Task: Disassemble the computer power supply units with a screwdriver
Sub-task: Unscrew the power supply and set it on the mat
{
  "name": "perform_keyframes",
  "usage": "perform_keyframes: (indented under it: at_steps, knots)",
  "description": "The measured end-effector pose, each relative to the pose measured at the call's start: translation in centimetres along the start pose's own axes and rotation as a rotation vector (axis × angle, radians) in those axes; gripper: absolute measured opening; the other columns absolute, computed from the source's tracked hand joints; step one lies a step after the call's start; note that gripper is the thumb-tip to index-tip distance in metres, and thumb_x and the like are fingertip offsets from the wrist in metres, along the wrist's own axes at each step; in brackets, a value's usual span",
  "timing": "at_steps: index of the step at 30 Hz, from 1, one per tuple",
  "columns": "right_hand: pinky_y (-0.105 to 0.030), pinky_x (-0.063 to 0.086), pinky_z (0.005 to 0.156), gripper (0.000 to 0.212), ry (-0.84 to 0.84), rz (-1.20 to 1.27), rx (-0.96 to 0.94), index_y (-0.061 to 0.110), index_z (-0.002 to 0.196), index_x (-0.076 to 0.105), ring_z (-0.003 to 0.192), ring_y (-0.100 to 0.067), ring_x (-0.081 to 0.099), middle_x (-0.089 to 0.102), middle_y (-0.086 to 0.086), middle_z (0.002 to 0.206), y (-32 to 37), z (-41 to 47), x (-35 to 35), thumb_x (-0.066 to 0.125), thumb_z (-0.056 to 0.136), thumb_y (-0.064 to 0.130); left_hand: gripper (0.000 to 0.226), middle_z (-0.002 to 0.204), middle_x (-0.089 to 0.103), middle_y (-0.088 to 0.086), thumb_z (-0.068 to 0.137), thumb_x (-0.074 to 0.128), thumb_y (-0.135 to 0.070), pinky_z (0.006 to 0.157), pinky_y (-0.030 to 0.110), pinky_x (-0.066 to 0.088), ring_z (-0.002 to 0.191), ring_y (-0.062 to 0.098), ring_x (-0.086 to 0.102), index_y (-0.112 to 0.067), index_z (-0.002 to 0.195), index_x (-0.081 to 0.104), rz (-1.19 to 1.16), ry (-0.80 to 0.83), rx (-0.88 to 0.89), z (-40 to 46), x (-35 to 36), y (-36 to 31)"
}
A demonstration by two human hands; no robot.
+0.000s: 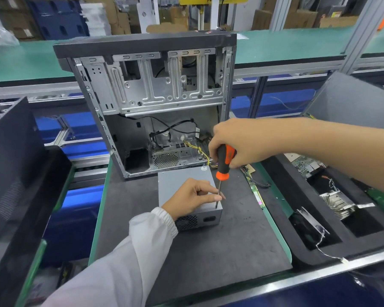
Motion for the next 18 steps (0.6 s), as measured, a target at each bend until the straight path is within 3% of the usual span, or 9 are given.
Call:
perform_keyframes:
  at_steps: [3, 6, 10, 12, 14, 16, 18]
  knots:
    - [-0.023, 0.05, 0.057, 0.04, 0.016, 0.126, 0.132, 0.018, 0.091, 0.065, 0.043, -0.001, 0.059, 0.065, 0.006, 0.055, -2.0, 0.0, -0.4, 0.066, 0.079, 0.056, 0.009, 0.057, 0.04, -0.01, 0.085, 0.072, -0.007, 0.059, 0.025, 0.027, 0.058, 0.017, 0.028, -0.009, 0.092, 0.077, -0.006, -0.022, 0.003, 0.1, 0.1, 0.1]
    - [-0.01, 0.04, 0.04, 0.047, 0.033, 0.112, 0.212, 0.011, 0.086, 0.067, 0.037, -0.009, 0.058, 0.068, 0.001, 0.057, -3.4, 0.0, -0.4, 0.056, 0.087, 0.057, 0.008, 0.058, 0.043, -0.01, 0.087, 0.071, -0.008, 0.059, 0.022, 0.027, 0.058, 0.015, 0.029, -0.01, 0.092, 0.077, 0.006, -0.007, 0.015, 0.3, 0.3, 0.0]
    - [-0.01, 0.038, 0.038, 0.042, 0.028, 0.153, 0.219, 0.009, 0.087, 0.063, 0.035, -0.009, 0.055, 0.07, -0.003, 0.065, -3.2, 0.0, 0.1, 0.055, 0.09, 0.05, 0.012, 0.055, 0.05, -0.019, 0.09, 0.066, -0.008, 0.059, 0.009, 0.031, 0.054, 0.001, 0.04, -0.006, 0.099, 0.075, 0.018, -0.013, 0.023, -0.2, 0.4, 0.2]
    - [-0.011, 0.038, 0.039, 0.037, 0.015, 0.108, 0.189, 0.012, 0.088, 0.059, 0.037, -0.008, 0.055, 0.07, -0.004, 0.066, -2.8, 0.0, 0.2, 0.054, 0.092, 0.048, 0.014, 0.055, 0.05, -0.02, 0.091, 0.065, -0.008, 0.059, 0.006, 0.032, 0.053, -0.002, 0.042, -0.004, 0.101, 0.075, 0.016, -0.013, 0.023, -0.4, 0.5, 0.3]
    - [-0.017, 0.039, 0.049, 0.026, 0.033, 0.067, 0.122, 0.019, 0.089, 0.055, 0.045, -0.002, 0.055, 0.066, 0.003, 0.067, -2.1, 0.0, 0.2, 0.056, 0.091, 0.045, 0.015, 0.054, 0.038, -0.012, 0.091, 0.067, -0.011, 0.057, 0.014, 0.027, 0.051, 0.005, 0.032, -0.005, 0.101, 0.076, -0.013, -0.01, 0.005, -0.3, 0.3, 0.5]
    - [-0.027, 0.044, 0.064, 0.012, 0.076, 0.07, 0.021, 0.029, 0.092, 0.055, 0.068, -0.002, 0.058, 0.06, 0.01, 0.08, -0.8, 0.0, 0.2, 0.065, 0.088, 0.035, 0.014, 0.06, 0.028, 0.006, 0.09, 0.069, -0.015, 0.059, 0.024, 0.023, 0.055, 0.019, 0.023, -0.014, 0.101, 0.077, -0.057, 0.012, -0.011, -0.1, 0.4, 0.5]
    - [-0.034, 0.045, 0.077, 0.024, 0.114, 0.05, -0.077, 0.032, 0.096, 0.059, 0.09, -0.012, 0.056, 0.055, 0.013, 0.095, 0.5, 0.0, 0.2, 0.072, 0.081, 0.018, 0.013, 0.07, 0.039, 0.007, 0.088, 0.07, -0.022, 0.067, 0.029, 0.023, 0.061, 0.036, 0.023, -0.03, 0.094, 0.078, -0.093, 0.049, -0.031, -0.1, 0.8, 0.5]
Point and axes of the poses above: each hand's wrist, its own z-axis towards the middle knuckle, its own x-axis out of the palm, y = z × x, the point moved 10 cm from there along z, towards the middle knuckle
